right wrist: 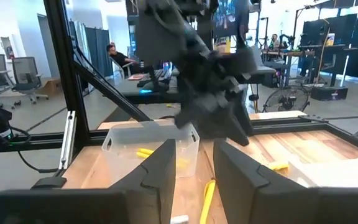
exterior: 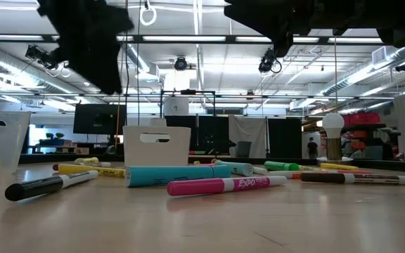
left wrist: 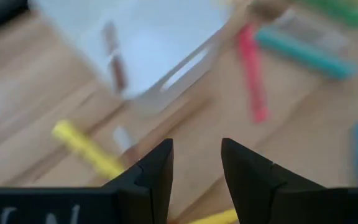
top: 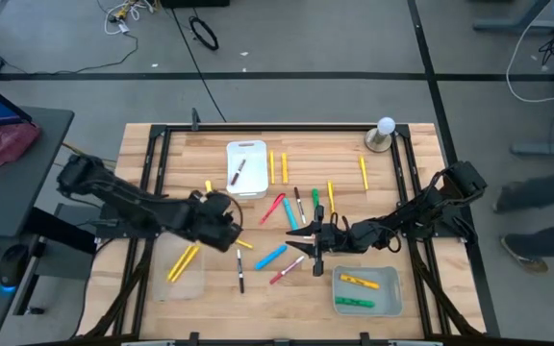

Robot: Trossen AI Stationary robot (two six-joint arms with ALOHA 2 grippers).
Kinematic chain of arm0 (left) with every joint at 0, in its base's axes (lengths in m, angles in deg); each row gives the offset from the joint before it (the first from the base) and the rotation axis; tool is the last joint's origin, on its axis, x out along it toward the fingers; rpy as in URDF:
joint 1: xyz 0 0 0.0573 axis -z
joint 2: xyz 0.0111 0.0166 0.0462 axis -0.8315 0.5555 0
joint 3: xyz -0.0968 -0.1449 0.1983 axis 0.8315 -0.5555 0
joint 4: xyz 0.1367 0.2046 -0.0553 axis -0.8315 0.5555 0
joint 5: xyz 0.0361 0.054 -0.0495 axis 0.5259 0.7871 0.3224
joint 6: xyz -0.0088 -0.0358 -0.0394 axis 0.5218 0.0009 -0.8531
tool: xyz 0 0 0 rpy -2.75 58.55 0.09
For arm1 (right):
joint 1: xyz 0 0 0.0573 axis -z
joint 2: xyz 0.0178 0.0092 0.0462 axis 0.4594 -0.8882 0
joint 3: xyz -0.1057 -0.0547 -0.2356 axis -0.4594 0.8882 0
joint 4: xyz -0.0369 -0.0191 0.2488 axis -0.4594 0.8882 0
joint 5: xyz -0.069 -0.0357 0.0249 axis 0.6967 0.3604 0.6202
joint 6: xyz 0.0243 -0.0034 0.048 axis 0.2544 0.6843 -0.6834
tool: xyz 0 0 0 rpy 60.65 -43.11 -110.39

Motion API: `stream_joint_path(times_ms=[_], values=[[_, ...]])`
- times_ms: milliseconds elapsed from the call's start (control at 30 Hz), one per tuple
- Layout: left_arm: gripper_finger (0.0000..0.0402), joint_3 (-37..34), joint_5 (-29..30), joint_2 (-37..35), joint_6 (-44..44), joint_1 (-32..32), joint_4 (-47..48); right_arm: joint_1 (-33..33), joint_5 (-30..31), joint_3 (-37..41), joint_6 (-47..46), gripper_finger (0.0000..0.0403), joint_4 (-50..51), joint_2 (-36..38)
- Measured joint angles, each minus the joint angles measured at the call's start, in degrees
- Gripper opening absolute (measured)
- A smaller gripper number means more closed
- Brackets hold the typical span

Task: Pick & Place Markers
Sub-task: Put the brown marker pen into the white bin

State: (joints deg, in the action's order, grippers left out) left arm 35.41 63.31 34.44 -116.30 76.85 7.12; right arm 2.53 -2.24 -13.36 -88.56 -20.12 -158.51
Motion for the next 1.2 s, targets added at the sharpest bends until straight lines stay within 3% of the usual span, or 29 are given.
stream_joint_path(times_ms=[133,433,600,900,1200], values=[[0.0142,0.00,-6.02,4.63,-2.99,-3.31,6.28,0.00,0.00,0.00,-0.02,0.0109,0.95,0.00],[0.0142,-0.10,-12.70,11.29,-2.26,-5.99,7.35,0.00,-0.01,0.00,-0.04,0.0109,1.54,0.00],[0.0142,-5.45,-16.49,10.64,-2.48,-6.65,1.12,0.00,-0.01,0.00,-0.82,0.0109,1.92,0.00],[0.0142,-11.39,-17.60,10.50,-6.74,-6.95,-8.72,0.02,-0.01,0.00,-1.36,0.0109,2.33,0.00],[0.0142,-10.55,-18.01,9.71,-6.71,-6.61,-6.01,0.13,0.00,0.00,-1.48,0.0109,2.37,0.00]])
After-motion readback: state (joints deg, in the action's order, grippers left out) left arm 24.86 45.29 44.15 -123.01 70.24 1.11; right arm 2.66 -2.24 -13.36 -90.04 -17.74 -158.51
